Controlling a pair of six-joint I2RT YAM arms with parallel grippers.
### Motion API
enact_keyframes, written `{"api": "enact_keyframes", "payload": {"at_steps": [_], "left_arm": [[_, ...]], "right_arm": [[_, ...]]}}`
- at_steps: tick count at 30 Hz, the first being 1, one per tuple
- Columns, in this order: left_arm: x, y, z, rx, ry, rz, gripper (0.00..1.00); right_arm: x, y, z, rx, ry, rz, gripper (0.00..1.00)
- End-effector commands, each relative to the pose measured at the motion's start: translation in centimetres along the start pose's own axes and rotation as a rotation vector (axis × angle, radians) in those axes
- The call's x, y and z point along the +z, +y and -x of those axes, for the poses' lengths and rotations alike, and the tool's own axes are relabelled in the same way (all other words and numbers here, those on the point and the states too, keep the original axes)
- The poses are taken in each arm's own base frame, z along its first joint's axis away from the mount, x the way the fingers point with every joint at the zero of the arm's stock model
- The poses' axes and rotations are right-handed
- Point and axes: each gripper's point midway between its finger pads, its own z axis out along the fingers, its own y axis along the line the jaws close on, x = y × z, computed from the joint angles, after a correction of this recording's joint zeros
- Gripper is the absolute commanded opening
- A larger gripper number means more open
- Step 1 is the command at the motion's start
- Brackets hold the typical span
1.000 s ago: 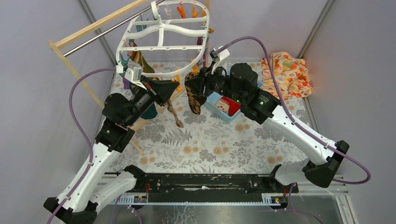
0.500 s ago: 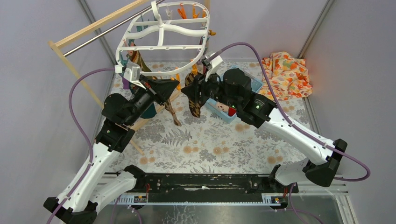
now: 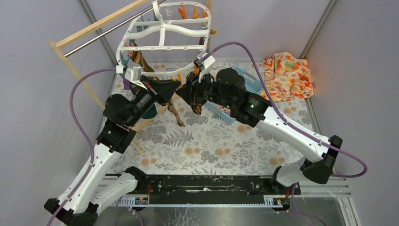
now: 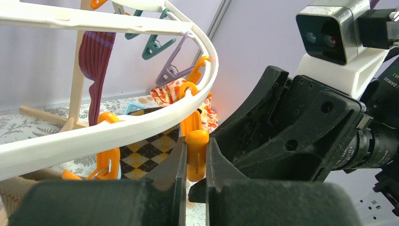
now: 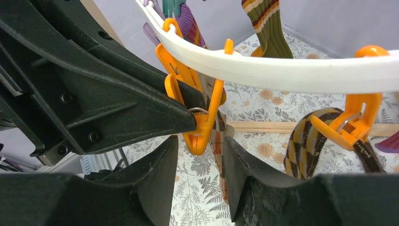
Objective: Clip the socks to the hanger
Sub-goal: Open the clamp at the hanger.
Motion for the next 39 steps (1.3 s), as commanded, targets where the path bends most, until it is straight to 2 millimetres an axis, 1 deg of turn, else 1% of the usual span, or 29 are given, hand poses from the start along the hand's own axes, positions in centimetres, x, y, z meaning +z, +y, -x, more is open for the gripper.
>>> {"api": "enact_keyframes", "payload": {"at_steps": [1, 6, 8, 10, 11, 14, 16, 18, 24, 25, 27, 30, 31, 35, 39], "left_arm": [[-0.09, -1.38, 2.95, 0.011, -0.105, -0.037, 0.0], [-0.39, -1.59, 2.91, 0.004, -0.103, -0.045, 0.0], [-0.53, -1.58, 2.87, 0.002, -0.103, -0.044, 0.0], [-0.65, -1.57, 2.86, 0.0, -0.105, -0.042, 0.0], [-0.63, -1.53, 2.8, 0.0, -0.104, -0.042, 0.0], [-0.64, -1.67, 2.83, -0.004, -0.103, -0.048, 0.0], [-0.63, -1.69, 2.78, -0.006, -0.101, -0.049, 0.0], [-0.6, -1.7, 2.77, -0.007, -0.1, -0.049, 0.0], [-0.48, -1.57, 2.81, -0.006, -0.101, -0.044, 0.0], [-0.5, -1.69, 2.74, -0.004, -0.098, -0.051, 0.02], [-0.55, -1.91, 2.7, 0.004, -0.1, -0.066, 0.19], [-0.57, -1.85, 2.87, 0.001, -0.108, -0.061, 0.35], [-0.62, -1.84, 2.86, 0.002, -0.108, -0.06, 0.39], [-0.71, -1.73, 2.93, 0.004, -0.113, -0.053, 0.45], [-1.08, -1.42, 3.05, 0.021, -0.118, -0.033, 0.63]], "right_arm": [[0.0, 0.75, 3.56, -0.024, -0.093, 0.004, 0.46], [0.22, 0.74, 3.73, -0.034, -0.106, 0.004, 0.43], [0.17, 0.38, 3.86, -0.041, -0.118, -0.016, 0.4], [0.15, 0.11, 3.88, -0.045, -0.121, -0.027, 0.28], [0.19, 0.1, 3.86, -0.046, -0.122, -0.029, 0.24], [0.19, 0.07, 3.91, -0.048, -0.131, -0.029, 0.17], [0.15, 0.02, 3.91, -0.049, -0.138, -0.03, 0.1], [0.06, -0.1, 3.91, -0.049, -0.145, -0.034, 0.0], [-0.15, -0.13, 3.71, -0.051, -0.146, -0.037, 0.0], [-0.22, -0.19, 3.68, -0.051, -0.146, -0.04, 0.0], [-0.38, -0.12, 3.77, -0.049, -0.148, -0.038, 0.0], [-0.54, 0.14, 4.11, -0.051, -0.152, -0.026, 0.0], [-0.55, 0.23, 4.08, -0.053, -0.148, -0.022, 0.0], [-0.51, 0.45, 3.87, -0.053, -0.14, -0.009, 0.0], [-0.65, 0.59, 3.94, -0.049, -0.138, 0.002, 0.0]]}}
